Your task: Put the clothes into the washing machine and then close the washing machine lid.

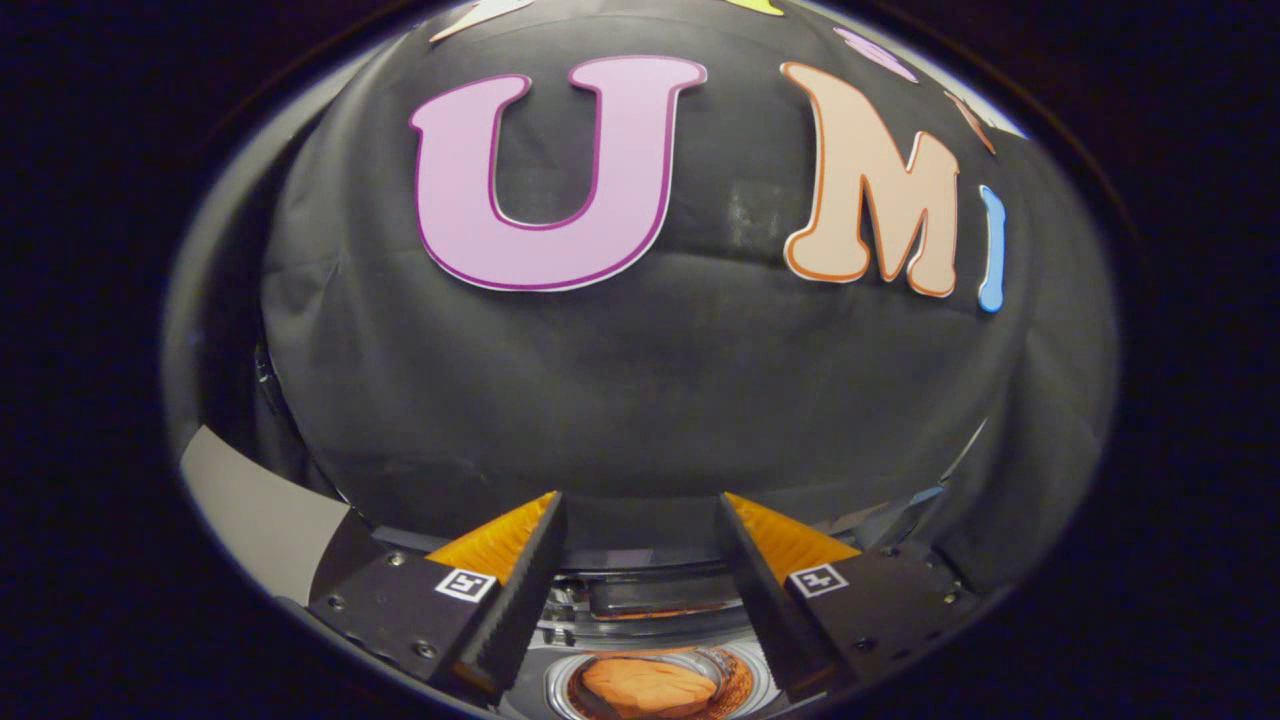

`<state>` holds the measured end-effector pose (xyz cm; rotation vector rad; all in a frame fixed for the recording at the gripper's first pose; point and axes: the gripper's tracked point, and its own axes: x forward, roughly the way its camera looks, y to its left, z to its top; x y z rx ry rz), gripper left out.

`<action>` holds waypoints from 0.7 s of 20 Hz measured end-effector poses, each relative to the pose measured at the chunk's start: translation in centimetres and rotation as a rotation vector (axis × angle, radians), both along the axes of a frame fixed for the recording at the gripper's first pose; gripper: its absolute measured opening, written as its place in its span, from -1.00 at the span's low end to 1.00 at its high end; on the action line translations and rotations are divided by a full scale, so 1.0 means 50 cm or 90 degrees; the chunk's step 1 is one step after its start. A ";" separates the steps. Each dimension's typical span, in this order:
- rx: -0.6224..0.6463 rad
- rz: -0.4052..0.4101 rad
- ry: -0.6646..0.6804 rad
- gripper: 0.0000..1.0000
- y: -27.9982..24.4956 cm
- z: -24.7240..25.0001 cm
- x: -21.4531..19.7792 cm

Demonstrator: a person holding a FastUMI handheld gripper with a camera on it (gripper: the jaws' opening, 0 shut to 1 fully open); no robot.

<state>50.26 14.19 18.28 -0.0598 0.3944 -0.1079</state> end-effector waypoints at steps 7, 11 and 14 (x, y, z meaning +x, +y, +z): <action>0.007 0.021 0.002 0.82 0.001 -0.003 -0.096; 0.012 0.029 0.008 0.82 0.000 -0.020 -0.161; 0.020 0.032 0.020 0.82 0.009 -0.044 -0.219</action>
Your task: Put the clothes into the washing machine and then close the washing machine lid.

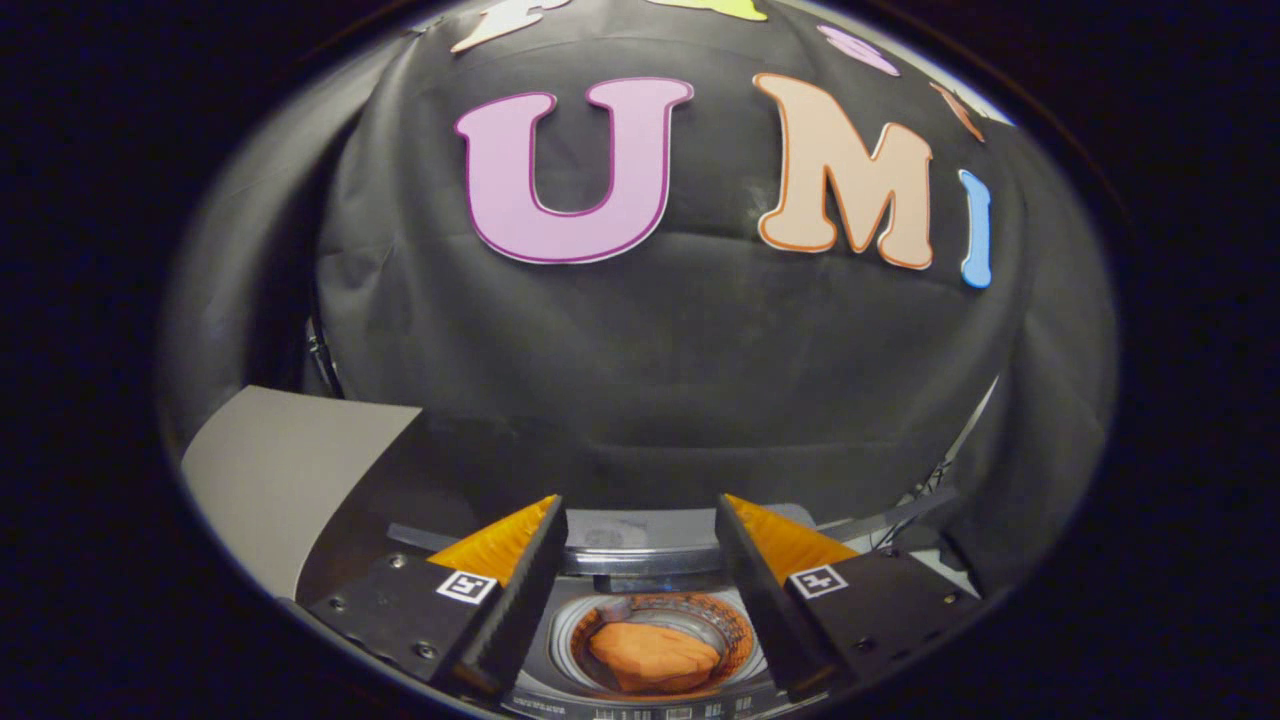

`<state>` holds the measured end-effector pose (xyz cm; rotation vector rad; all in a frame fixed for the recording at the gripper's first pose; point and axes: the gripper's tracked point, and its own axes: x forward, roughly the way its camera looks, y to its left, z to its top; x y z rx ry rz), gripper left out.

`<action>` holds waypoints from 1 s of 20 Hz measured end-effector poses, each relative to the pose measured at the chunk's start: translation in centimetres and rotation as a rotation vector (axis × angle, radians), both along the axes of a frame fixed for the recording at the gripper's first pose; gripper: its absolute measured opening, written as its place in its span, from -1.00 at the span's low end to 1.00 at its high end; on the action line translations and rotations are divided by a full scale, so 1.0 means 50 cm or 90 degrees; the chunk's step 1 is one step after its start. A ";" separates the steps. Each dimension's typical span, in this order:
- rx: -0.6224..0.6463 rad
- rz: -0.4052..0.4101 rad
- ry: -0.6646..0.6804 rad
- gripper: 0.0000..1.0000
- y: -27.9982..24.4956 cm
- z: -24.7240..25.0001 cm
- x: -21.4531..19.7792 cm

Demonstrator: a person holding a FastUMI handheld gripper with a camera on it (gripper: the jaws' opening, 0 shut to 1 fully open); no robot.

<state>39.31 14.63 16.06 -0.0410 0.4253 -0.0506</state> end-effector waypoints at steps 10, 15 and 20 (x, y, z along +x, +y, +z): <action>0.060 -0.004 0.017 0.82 -0.015 -0.083 -0.119; 0.079 -0.003 -0.036 0.83 -0.049 -0.056 -0.145; 0.078 -0.002 -0.107 0.84 -0.099 -0.014 -0.196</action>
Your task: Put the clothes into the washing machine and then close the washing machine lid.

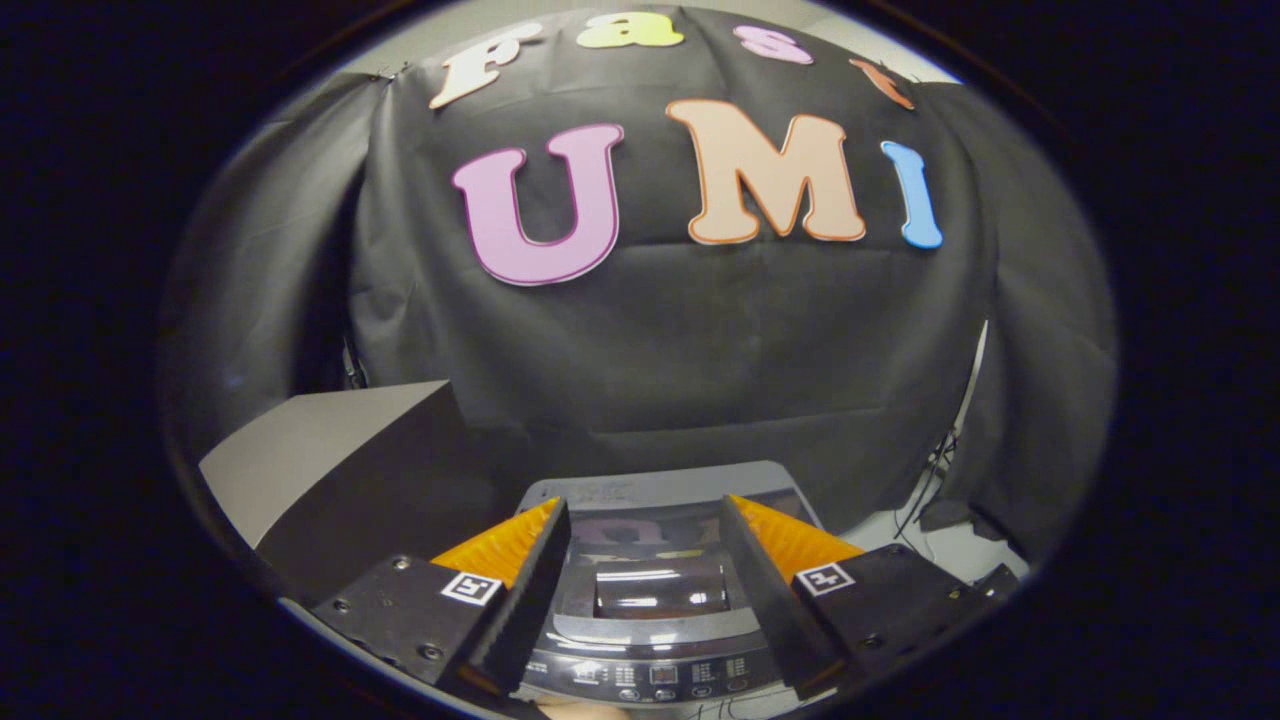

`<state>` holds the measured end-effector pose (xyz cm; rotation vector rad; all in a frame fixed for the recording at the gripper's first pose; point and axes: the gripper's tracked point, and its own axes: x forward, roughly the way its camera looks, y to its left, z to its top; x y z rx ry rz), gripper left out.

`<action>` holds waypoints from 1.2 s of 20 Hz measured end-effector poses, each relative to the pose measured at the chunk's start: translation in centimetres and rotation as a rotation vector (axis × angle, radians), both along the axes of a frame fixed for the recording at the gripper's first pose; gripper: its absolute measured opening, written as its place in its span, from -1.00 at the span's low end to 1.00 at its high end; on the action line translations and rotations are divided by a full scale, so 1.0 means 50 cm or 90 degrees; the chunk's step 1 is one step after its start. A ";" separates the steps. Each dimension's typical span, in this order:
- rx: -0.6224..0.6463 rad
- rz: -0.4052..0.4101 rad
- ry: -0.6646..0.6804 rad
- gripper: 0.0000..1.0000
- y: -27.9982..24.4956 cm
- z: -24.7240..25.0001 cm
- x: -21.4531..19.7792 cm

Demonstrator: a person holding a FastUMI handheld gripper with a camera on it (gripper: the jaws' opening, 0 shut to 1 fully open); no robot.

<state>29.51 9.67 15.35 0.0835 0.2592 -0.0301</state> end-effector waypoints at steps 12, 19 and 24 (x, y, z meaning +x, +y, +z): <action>-0.027 0.037 -0.235 0.82 -0.090 0.101 -0.178; -0.027 0.039 -0.259 0.82 -0.150 0.032 -0.286; -0.041 0.037 -0.261 0.85 -0.182 -0.069 -0.387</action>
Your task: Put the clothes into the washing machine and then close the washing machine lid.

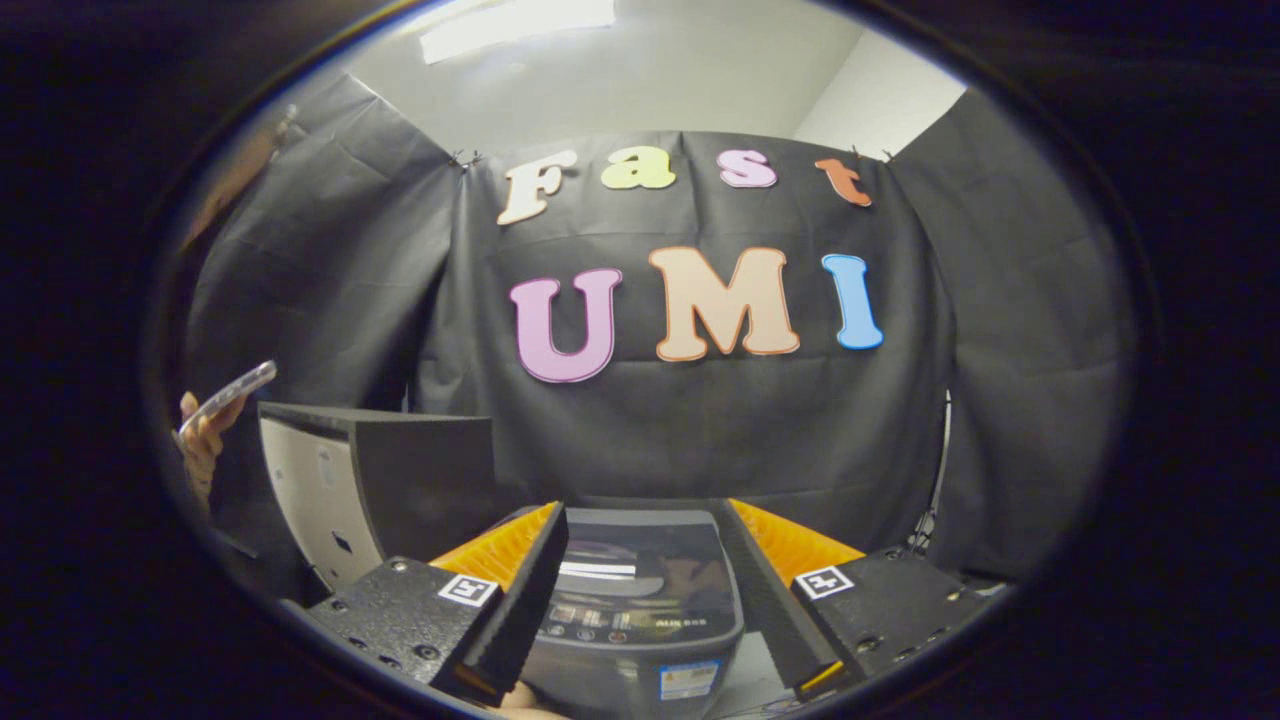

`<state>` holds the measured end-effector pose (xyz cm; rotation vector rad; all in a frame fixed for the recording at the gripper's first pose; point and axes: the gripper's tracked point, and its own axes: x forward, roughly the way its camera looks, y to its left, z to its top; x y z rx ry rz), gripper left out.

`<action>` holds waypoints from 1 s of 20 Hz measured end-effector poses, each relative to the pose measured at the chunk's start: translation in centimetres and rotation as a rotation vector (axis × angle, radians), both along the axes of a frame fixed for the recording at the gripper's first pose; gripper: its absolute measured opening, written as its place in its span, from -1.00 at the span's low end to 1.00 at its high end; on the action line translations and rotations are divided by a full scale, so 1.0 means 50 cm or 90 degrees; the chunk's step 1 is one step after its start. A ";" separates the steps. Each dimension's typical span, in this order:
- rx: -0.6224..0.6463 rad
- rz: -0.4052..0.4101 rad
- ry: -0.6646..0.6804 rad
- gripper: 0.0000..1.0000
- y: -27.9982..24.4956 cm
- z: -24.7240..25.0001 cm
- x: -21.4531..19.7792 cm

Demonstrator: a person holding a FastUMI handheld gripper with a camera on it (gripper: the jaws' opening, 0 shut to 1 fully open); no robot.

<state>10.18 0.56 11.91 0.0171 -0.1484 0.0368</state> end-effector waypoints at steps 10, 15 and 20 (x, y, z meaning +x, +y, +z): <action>0.074 -0.034 0.060 0.94 -0.038 -0.219 -0.194; 0.021 -0.031 0.097 0.94 -0.020 -0.245 -0.213; -0.010 0.017 0.102 0.93 0.017 -0.249 -0.213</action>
